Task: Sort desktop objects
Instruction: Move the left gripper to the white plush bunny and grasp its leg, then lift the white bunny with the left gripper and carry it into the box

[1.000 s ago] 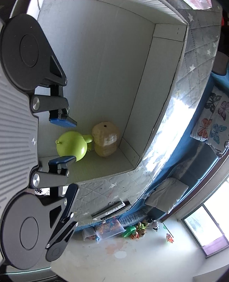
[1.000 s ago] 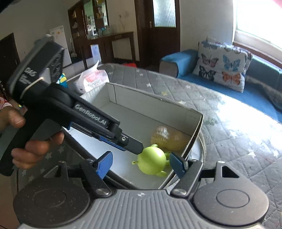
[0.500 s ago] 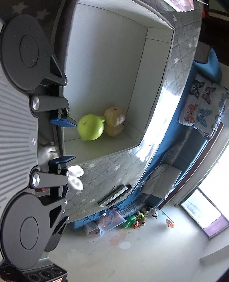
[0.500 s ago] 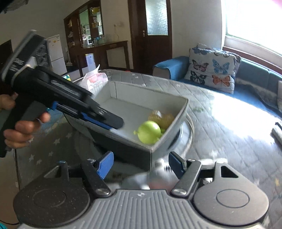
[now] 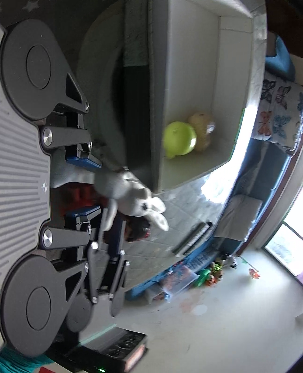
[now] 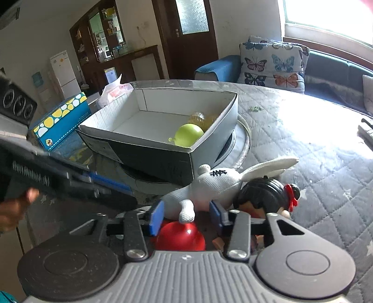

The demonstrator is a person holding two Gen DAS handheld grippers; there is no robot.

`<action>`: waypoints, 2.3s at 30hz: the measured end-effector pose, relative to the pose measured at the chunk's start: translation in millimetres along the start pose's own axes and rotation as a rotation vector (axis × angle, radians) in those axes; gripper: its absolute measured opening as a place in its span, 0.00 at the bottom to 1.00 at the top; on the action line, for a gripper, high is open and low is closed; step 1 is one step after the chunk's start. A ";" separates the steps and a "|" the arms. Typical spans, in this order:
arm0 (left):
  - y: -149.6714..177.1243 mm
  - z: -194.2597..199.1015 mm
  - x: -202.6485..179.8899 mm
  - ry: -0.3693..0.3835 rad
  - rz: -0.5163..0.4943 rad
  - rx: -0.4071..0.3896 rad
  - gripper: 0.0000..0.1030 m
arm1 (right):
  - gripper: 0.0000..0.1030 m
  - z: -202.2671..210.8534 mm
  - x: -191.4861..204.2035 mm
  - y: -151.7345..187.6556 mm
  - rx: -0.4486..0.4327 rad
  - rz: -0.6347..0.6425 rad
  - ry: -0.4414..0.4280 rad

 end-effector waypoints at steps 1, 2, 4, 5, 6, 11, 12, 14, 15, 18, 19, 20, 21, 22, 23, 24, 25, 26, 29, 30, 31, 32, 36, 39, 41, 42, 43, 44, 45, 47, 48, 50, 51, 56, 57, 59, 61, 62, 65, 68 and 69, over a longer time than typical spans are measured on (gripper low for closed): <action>2.5 -2.3 -0.2 -0.008 -0.008 0.006 0.36 | 0.36 -2.1 0.2 -0.4 0.003 -0.005 -0.005; 4.3 -4.2 -0.9 -0.017 -0.023 0.005 0.36 | 0.34 -3.2 0.7 -0.2 0.004 -0.008 -0.008; 5.3 -7.3 -2.9 -0.034 -0.062 0.000 0.36 | 0.32 -5.3 1.2 -0.2 0.006 -0.010 -0.012; 5.0 -8.7 -3.4 -0.041 -0.074 -0.001 0.36 | 0.30 -6.4 1.7 -0.2 0.007 -0.011 -0.014; 4.6 -10.2 -3.7 -0.046 -0.085 -0.002 0.36 | 0.25 -7.4 2.1 -0.3 0.008 -0.012 -0.016; 2.7 -18.1 -6.1 -0.064 -0.140 0.008 0.36 | 0.15 -8.2 3.6 -1.4 0.003 -0.030 -0.022; 1.9 -19.9 -6.4 -0.071 -0.146 0.006 0.36 | 0.15 -8.4 3.4 -1.4 0.001 -0.034 -0.021; 0.5 -24.2 -6.3 -0.072 -0.156 0.005 0.36 | 0.12 -8.8 3.1 -0.7 0.000 -0.041 -0.020; 0.1 -26.8 -6.1 -0.067 -0.156 0.010 0.36 | 0.11 -8.9 3.3 -0.5 -0.001 -0.043 -0.018; 0.0 -34.9 -5.5 -0.048 -0.163 0.015 0.36 | 0.09 -9.2 4.3 -0.4 0.000 -0.040 -0.018; -0.1 -37.0 -5.1 -0.045 -0.165 0.014 0.35 | 0.09 -8.8 4.5 -0.5 -0.002 -0.040 -0.013; 0.0 -38.3 -4.4 -0.041 -0.164 0.010 0.31 | 0.09 -8.4 4.7 -0.6 -0.004 -0.039 -0.007; 0.4 -39.0 -3.9 -0.038 -0.163 0.007 0.28 | 0.09 -8.0 4.9 -0.7 -0.006 -0.039 -0.002; 0.7 -39.6 -3.6 -0.035 -0.163 0.004 0.27 | 0.09 -7.3 4.1 -0.8 -0.010 -0.046 -0.003; 1.5 -38.3 -4.5 -0.033 -0.169 -0.004 0.25 | 0.09 -6.1 4.3 -0.8 -0.013 -0.048 -0.002; 2.3 -36.6 -5.6 -0.032 -0.177 -0.013 0.24 | 0.09 -4.4 5.2 -0.8 -0.018 -0.046 0.001; 3.1 -34.9 -6.7 -0.031 -0.185 -0.022 0.23 | 0.09 -2.6 6.1 -0.9 -0.023 -0.043 0.003; 3.7 -32.3 -8.7 -0.032 -0.195 -0.032 0.23 | 0.09 -0.8 7.0 -1.0 -0.028 -0.041 0.006; 3.6 -20.7 -13.4 -0.027 -0.207 -0.067 0.22 | 0.09 10.5 11.0 -4.4 -0.059 -0.036 0.003; 2.7 -16.1 -15.0 -0.022 -0.208 -0.079 0.22 | 0.09 14.2 12.6 -5.8 -0.069 -0.033 0.002; 1.8 -11.4 -16.6 -0.018 -0.209 -0.091 0.22 | 0.09 19.2 15.5 -9.1 -0.085 -0.023 0.003; 0.5 -6.0 -18.5 -0.015 -0.211 -0.106 0.22 | 0.09 24.3 18.4 -12.4 -0.100 -0.012 0.003; -9.1 18.6 -22.6 -0.019 -0.205 -0.179 0.22 | 0.08 38.0 29.8 -30.6 -0.156 0.026 -0.007; -19.3 35.7 -19.3 -0.040 -0.191 -0.224 0.22 | 0.09 38.2 38.4 -48.6 -0.188 0.051 -0.024; -27.3 46.1 -14.0 -0.063 -0.183 -0.249 0.22 | 0.09 33.7 44.8 -61.4 -0.202 0.072 -0.037; -31.3 50.3 -10.5 -0.075 -0.177 -0.259 0.22 | 0.09 31.4 48.0 -67.8 -0.209 0.082 -0.043; -35.2 53.7 -6.5 -0.086 -0.170 -0.266 0.22 | 0.08 28.5 49.9 -72.4 -0.212 0.087 -0.049; -39.0 57.0 -2.5 -0.096 -0.163 -0.273 0.22 | 0.09 23.3 53.0 -79.4 -0.214 0.091 -0.060; -42.9 60.3 1.6 -0.106 -0.156 -0.280 0.22 | 0.08 17.9 56.0 -86.4 -0.216 0.094 -0.070; -51.8 64.9 11.7 -0.129 -0.140 -0.288 0.22 | 0.09 7.0 60.8 -97.4 -0.217 0.095 -0.087; -55.9 66.1 16.0 -0.139 -0.133 -0.289 0.22 | 0.09 1.5 63.1 -102.9 -0.218 0.096 -0.095; -64.1 68.1 25.1 -0.163 -0.117 -0.289 0.22 | 0.09 -11.2 66.4 -111.4 -0.213 0.090 -0.105; -67.7 68.7 29.5 -0.175 -0.109 -0.288 0.22 | 0.09 -17.9 67.9 -115.6 -0.210 0.087 -0.110; -82.0 65.1 52.4 -0.241 -0.081 -0.267 0.21 | 0.09 -52.9 72.0 -131.8 -0.179 0.048 -0.134; -84.5 64.2 56.8 -0.254 -0.076 -0.262 0.21 | 0.09 -59.9 72.1 -134.4 -0.169 0.038 -0.137; -88.4 62.0 65.7 -0.277 -0.064 -0.248 0.21 | 0.09 -74.3 72.2 -137.8 -0.145 0.019 -0.146; -92.1 59.3 75.6 -0.299 -0.045 -0.230 0.21 | 0.08 -88.4 71.9 -140.2 -0.122 -0.002 -0.153; -94.0 57.8 80.8 -0.311 -0.036 -0.221 0.21 | 0.08 -94.8 70.7 -141.1 -0.108 -0.019 -0.160; -100.6 51.5 94.8 -0.342 -0.008 -0.193 0.21 | 0.08 -115.1 67.7 -144.7 -0.066 -0.064 -0.173; -104.3 44.2 109.4 -0.349 0.010 -0.166 0.21 | 0.08 -130.3 65.9 -146.1 -0.040 -0.081 -0.170; -105.0 41.7 113.7 -0.356 0.022 -0.156 0.21 | 0.08 -136.0 65.7 -146.4 -0.028 -0.084 -0.169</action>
Point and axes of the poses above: each gripper's, at about its wrist camera, not at the fingertips, and z roughly against the way its jaws point, x to its left, y to its underside, the point moved 1 cm from there along -z, roughly the way its jaws point, and after that the axes turned 3 degrees about y, right-handed, at the moved point
